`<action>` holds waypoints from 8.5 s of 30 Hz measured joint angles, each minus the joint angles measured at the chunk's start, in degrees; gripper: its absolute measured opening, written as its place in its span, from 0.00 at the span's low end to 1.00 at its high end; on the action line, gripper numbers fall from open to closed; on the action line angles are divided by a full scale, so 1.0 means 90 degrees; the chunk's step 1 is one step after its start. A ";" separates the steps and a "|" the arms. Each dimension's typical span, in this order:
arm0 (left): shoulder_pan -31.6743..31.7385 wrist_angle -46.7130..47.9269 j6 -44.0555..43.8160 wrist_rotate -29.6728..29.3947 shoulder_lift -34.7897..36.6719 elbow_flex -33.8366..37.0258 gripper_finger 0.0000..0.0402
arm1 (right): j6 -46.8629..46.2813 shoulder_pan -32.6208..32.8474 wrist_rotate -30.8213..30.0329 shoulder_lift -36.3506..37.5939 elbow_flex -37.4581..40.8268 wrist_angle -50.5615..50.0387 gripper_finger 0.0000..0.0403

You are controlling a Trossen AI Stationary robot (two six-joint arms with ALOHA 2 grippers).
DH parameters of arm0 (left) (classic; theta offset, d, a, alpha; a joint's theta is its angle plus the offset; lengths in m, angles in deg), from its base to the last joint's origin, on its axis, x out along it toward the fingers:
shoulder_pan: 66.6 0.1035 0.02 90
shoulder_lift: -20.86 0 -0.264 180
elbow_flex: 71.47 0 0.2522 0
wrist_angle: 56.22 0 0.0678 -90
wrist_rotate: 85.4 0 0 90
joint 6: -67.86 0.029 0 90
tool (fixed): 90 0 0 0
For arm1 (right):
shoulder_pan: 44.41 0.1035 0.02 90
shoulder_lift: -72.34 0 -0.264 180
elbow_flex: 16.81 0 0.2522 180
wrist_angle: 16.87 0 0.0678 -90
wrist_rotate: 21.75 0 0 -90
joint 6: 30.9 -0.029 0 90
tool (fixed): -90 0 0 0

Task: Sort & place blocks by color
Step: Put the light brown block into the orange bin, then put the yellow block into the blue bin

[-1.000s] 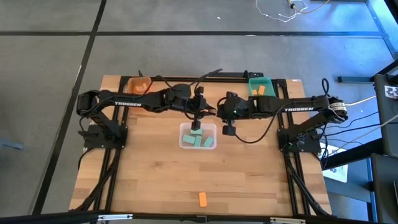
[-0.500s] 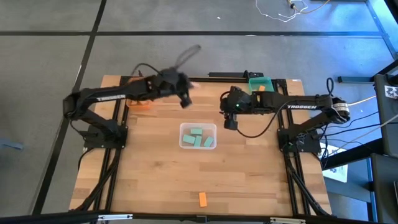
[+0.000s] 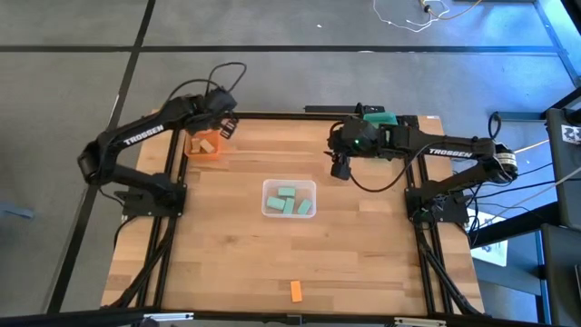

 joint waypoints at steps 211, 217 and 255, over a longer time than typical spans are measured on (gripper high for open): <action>-0.6688 -0.2985 -0.2961 0.2811 0.0250 0.0007 0.31 | 0.5518 0.3328 0.5423 -0.6258 -0.2368 0.2355 0.41; -0.6738 -0.2921 -0.2952 0.2744 0.0250 0.0007 0.31 | 0.5083 0.3187 0.5314 -0.6266 -0.2368 0.2364 0.32; -0.6789 -0.1357 -0.2610 0.2532 0.0400 0.0007 0.31 | 0.4875 0.1580 0.4051 -0.6297 -0.6259 -0.4128 0.32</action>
